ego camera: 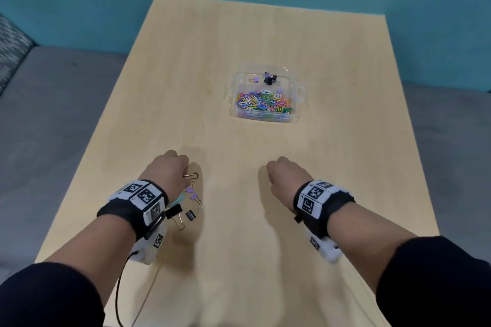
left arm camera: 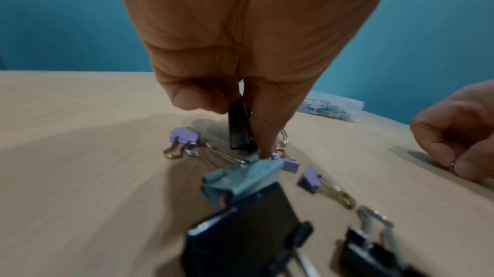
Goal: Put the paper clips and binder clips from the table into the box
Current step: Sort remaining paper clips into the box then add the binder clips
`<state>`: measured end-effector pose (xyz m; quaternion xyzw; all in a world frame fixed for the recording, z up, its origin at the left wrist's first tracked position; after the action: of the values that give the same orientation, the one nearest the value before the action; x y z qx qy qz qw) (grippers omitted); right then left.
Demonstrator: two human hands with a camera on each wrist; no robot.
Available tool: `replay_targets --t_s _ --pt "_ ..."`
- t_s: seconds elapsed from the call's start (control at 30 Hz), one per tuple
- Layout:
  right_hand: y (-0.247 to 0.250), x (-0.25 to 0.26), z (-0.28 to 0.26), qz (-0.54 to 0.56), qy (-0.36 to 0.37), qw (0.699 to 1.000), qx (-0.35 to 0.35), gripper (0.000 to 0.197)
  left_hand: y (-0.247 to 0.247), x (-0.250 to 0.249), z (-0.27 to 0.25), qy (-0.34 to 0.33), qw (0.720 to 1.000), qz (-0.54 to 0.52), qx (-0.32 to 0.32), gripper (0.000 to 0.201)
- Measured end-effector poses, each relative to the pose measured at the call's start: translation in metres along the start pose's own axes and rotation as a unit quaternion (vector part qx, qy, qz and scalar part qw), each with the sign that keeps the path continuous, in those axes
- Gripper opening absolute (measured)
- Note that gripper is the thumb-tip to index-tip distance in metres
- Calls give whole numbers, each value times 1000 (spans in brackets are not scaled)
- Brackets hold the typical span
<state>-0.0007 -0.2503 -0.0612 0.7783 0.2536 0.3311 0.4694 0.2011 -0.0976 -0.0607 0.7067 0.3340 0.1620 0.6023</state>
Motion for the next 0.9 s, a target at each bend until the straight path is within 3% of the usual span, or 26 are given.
replay_targets --t_s 0.1,0.2,0.27,0.33,0.37,0.43,0.5,0.57,0.7,0.9 --pt "15 -21 1 154 -120 980 -46 14 8 5 -5 52 996 -75 -19 20" --pt "22 -50 -11 399 -246 881 -64 12 23 31 -12 135 969 -194 -66 11" --pt "21 -62 -23 468 -289 834 -42 17 27 49 -17 186 934 -295 -82 15" --pt "22 -69 -30 432 -276 858 -31 24 26 65 -23 227 901 -359 -87 29" --pt "22 -69 -33 390 -257 884 -25 25 25 72 -26 236 904 -346 -89 32" --pt "20 -64 -37 260 -188 947 -11 18 24 81 -29 224 935 -260 -92 23" --pt "16 -51 -42 112 -107 988 19 6 24 78 -32 194 969 -138 -70 11" --pt "10 -37 -44 22 -48 998 42 17 18 68 -34 178 981 -66 -39 28" --pt "4 -23 -39 -20 -14 999 41 15 10 44 -34 162 986 -19 -18 38" --pt "1 -22 -34 -55 3 997 49 11 6 30 -21 149 989 -7 -16 12"
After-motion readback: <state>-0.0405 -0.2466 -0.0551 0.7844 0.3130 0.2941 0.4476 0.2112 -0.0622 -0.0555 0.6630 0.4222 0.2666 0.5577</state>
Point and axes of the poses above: each hand's wrist, its own z-axis towards the middle knuckle, its own y-axis out of the back of the hand, x = y × z, the point moved 7 cm from there along z, towards the middle knuckle, and after that the axes turned 13 degrees about -x, right-handed, at the moved point
